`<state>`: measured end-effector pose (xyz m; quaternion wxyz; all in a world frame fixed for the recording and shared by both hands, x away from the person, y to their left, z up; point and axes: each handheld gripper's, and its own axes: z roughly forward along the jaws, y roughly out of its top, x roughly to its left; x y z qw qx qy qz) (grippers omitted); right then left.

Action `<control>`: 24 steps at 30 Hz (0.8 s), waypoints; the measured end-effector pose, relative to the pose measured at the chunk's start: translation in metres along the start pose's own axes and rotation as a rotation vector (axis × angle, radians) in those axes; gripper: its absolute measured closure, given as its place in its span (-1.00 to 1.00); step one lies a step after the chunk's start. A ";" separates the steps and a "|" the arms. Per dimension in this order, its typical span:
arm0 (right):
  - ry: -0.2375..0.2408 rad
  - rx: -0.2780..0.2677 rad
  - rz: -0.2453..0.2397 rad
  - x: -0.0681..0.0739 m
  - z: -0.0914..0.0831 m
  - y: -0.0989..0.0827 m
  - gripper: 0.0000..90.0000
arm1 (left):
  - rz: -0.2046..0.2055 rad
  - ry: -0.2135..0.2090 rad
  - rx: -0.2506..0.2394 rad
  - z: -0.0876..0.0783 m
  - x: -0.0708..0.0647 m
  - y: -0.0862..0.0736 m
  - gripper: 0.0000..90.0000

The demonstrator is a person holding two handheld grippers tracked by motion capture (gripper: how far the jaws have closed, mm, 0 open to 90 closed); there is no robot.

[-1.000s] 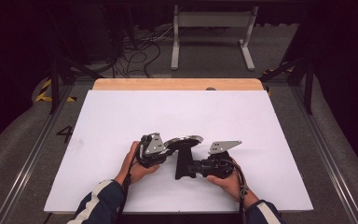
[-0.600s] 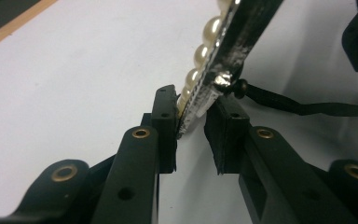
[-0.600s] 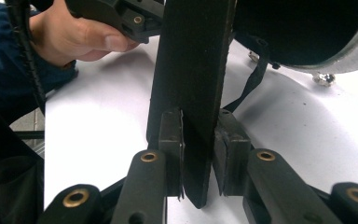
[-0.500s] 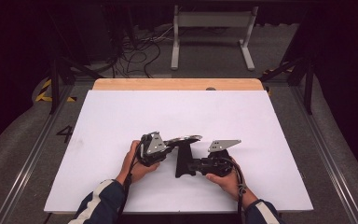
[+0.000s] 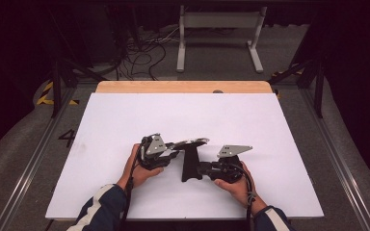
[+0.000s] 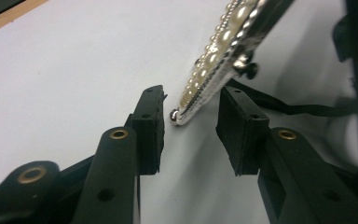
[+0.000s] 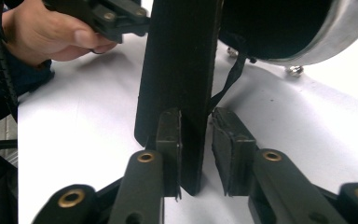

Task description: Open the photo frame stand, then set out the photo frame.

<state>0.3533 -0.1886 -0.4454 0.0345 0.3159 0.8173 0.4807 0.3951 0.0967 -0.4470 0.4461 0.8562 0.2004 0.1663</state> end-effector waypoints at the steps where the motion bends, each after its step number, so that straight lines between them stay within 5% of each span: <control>1: 0.002 -0.015 0.003 0.000 -0.002 0.000 0.58 | 0.007 -0.007 -0.001 -0.003 0.000 0.001 0.32; 7: -0.041 -0.044 -0.025 0.004 -0.013 0.003 0.69 | 0.052 -0.016 -0.016 -0.012 -0.002 0.002 0.24; 13: -0.103 -0.074 -0.098 0.018 -0.021 0.008 1.00 | 0.038 0.004 0.007 -0.006 0.001 0.000 0.35; 24: -0.172 -0.140 -0.149 0.046 -0.020 0.012 1.00 | 0.011 -0.051 -0.012 0.001 0.006 -0.003 0.51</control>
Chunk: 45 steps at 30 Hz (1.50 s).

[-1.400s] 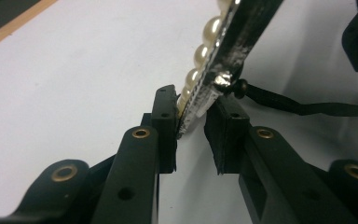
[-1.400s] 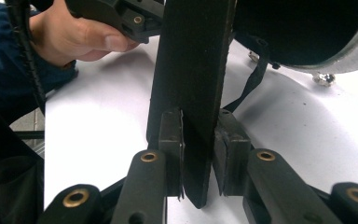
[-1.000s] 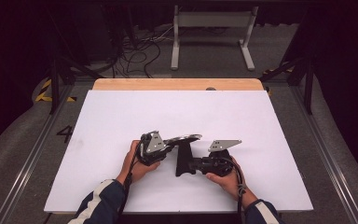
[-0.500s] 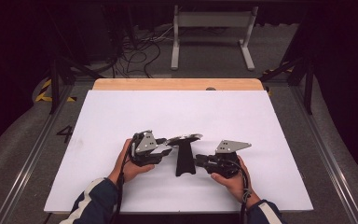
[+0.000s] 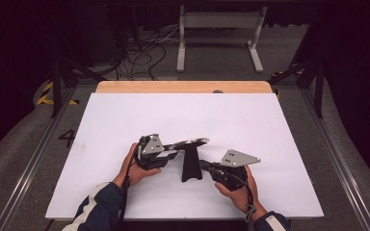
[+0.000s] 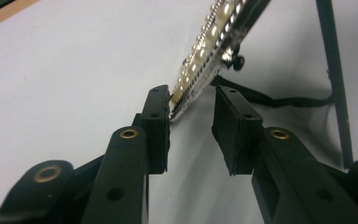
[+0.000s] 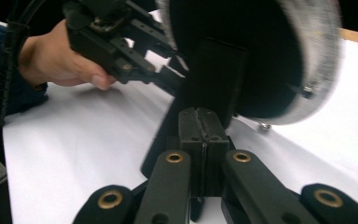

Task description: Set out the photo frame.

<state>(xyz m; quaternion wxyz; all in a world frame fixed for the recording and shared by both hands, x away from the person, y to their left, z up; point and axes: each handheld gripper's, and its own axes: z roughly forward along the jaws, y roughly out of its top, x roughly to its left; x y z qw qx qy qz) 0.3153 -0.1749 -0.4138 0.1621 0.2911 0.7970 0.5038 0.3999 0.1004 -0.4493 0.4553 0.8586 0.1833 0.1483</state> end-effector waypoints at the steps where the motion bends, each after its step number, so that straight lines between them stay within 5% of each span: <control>1: -0.007 -0.002 -0.005 0.005 0.002 0.000 1.00 | 0.001 0.003 -0.002 0.001 0.000 0.000 0.52; 11: -0.033 0.025 -0.080 0.045 0.036 0.001 1.00 | -0.024 0.004 0.020 0.008 0.001 -0.001 0.43; 17: -0.107 0.058 -0.086 0.060 0.058 -0.006 1.00 | -0.050 0.018 -0.009 0.007 0.001 0.000 0.50; 26: -0.163 0.149 -0.036 0.062 0.077 -0.013 1.00 | -0.030 0.016 -0.007 0.005 -0.001 0.001 0.63; 45: -0.162 0.178 0.004 0.048 0.066 -0.016 1.00 | 0.022 0.043 0.011 0.001 -0.011 0.003 0.74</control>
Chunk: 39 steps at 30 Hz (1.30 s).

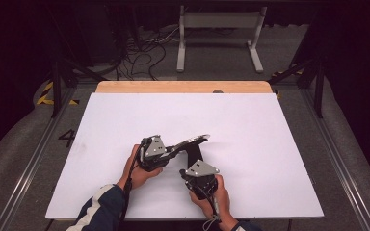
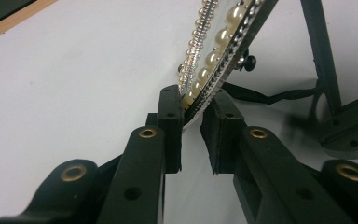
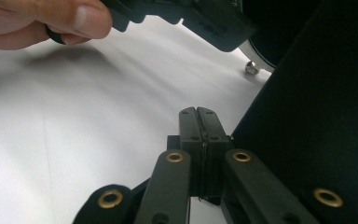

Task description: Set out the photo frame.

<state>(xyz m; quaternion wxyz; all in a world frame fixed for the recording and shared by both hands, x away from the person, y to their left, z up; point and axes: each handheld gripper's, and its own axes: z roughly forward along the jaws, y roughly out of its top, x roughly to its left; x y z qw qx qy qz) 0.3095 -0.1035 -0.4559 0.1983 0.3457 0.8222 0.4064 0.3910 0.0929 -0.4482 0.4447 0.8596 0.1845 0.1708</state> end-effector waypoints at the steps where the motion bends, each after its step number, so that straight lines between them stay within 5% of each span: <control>1: 0.001 0.004 -0.008 -0.001 0.000 -0.002 1.00 | 0.002 0.000 0.000 0.000 0.000 0.000 0.74; 15: 0.044 0.031 0.042 -0.014 -0.004 -0.009 1.00 | -0.029 -0.033 -0.042 0.001 0.001 0.000 0.61; 20: 0.042 0.028 0.055 -0.015 -0.004 -0.010 1.00 | -0.022 -0.035 -0.063 0.002 -0.002 0.004 0.52; 23: 0.033 0.004 0.092 -0.013 -0.004 -0.009 1.00 | -0.017 -0.023 -0.067 0.003 -0.001 0.004 0.62; 28: 0.014 -0.009 0.083 -0.010 -0.001 -0.006 1.00 | -0.014 -0.021 -0.071 0.004 -0.001 0.004 0.64; 36: 0.002 -0.003 0.086 -0.009 0.001 -0.007 1.00 | -0.027 -0.006 -0.034 0.014 -0.001 0.001 0.64; 39: 0.001 -0.006 0.088 -0.008 0.000 -0.008 1.00 | 0.003 0.011 -0.022 0.015 -0.002 0.002 0.65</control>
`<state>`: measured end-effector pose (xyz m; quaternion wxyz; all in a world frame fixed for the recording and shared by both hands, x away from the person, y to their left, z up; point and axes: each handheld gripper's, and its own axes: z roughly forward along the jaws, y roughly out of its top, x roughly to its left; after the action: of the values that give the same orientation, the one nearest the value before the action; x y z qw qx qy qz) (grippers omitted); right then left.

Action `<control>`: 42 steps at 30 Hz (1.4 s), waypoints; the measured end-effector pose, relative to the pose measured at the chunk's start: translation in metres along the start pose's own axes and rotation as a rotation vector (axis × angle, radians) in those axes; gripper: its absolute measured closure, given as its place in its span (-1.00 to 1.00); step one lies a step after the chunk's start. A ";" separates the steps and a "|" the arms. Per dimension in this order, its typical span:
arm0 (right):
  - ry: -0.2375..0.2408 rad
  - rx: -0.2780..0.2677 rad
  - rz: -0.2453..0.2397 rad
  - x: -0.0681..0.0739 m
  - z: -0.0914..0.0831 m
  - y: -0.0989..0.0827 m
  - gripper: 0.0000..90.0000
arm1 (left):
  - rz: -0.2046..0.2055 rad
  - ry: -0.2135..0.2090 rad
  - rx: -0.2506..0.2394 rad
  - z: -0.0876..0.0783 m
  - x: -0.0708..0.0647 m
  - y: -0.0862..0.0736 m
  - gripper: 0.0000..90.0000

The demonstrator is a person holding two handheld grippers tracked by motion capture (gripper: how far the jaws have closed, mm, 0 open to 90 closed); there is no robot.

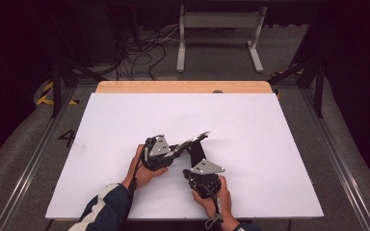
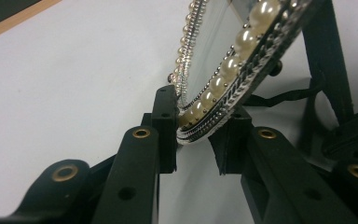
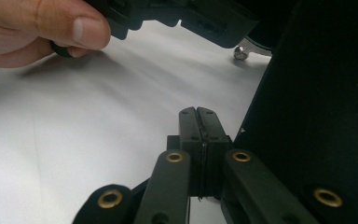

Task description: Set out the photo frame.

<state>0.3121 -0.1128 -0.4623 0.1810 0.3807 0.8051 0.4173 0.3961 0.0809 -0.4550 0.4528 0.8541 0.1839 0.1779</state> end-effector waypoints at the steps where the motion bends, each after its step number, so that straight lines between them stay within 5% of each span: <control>1: -0.007 -0.001 0.000 0.001 -0.001 0.000 1.00 | 0.008 0.006 0.004 0.000 -0.001 0.001 0.66; 13: -0.027 0.001 0.029 -0.008 -0.005 -0.003 1.00 | 0.068 0.047 0.039 -0.003 -0.013 0.003 0.69; 33: 0.000 0.049 0.077 -0.038 -0.010 -0.007 1.00 | 0.148 0.005 0.049 -0.008 -0.027 0.008 0.67; 42: 0.006 0.056 0.073 -0.047 -0.013 -0.008 1.00 | 0.133 -0.012 0.042 -0.008 -0.028 0.008 0.64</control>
<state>0.3310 -0.1580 -0.4624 0.1524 0.4137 0.8025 0.4019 0.3689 0.0690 -0.4484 0.4230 0.8749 0.1279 0.1984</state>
